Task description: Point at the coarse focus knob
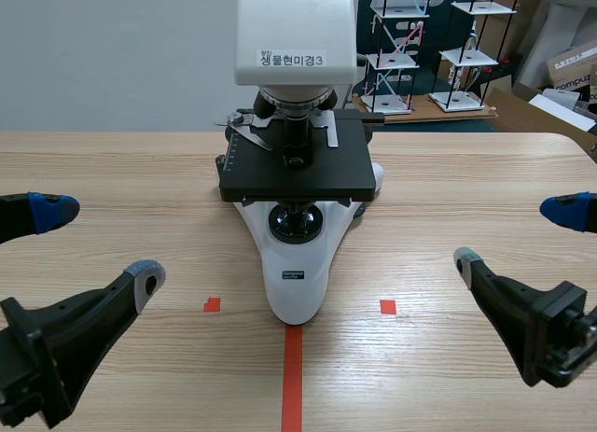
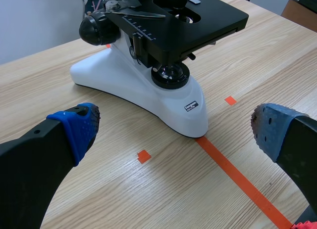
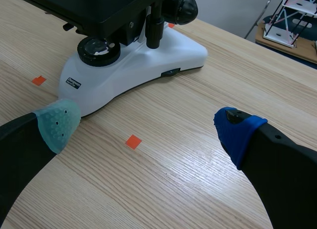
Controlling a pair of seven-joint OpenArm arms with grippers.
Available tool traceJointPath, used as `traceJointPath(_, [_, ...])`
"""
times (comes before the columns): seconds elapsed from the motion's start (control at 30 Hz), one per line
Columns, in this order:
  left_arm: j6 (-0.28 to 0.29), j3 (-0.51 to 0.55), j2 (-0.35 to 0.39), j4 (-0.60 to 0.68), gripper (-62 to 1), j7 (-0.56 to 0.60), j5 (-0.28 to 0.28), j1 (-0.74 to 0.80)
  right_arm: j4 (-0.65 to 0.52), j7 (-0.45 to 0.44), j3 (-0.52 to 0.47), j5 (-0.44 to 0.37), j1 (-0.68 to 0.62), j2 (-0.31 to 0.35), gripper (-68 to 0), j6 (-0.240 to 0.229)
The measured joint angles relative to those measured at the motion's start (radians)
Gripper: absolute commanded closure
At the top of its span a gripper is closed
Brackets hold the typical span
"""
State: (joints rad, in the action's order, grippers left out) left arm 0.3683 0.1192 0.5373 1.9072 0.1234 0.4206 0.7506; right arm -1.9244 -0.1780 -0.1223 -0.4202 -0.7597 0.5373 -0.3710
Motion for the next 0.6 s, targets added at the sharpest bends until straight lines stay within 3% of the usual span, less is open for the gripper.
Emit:
traceJointPath(0.23, [0.0,0.0,0.0,0.0,-62.3,0.0,0.0,0.0,0.0,0.0,0.0,0.0,0.0,0.0,-59.0,0.0])
traceJointPath(0.3, [0.0,0.0,0.0,0.0,-62.3,0.0,0.0,0.0,0.0,0.0,0.0,0.0,0.0,0.0,-56.3,0.0])
traceJointPath(0.43, [0.0,0.0,0.0,0.0,-62.3,0.0,0.0,0.0,0.0,0.0,0.0,0.0,0.0,0.0,-39.1,0.0])
traceJointPath(0.6, [0.0,0.0,0.0,0.0,-62.3,0.0,0.0,0.0,0.0,0.0,0.0,0.001,0.0,0.0,-3.5,0.0])
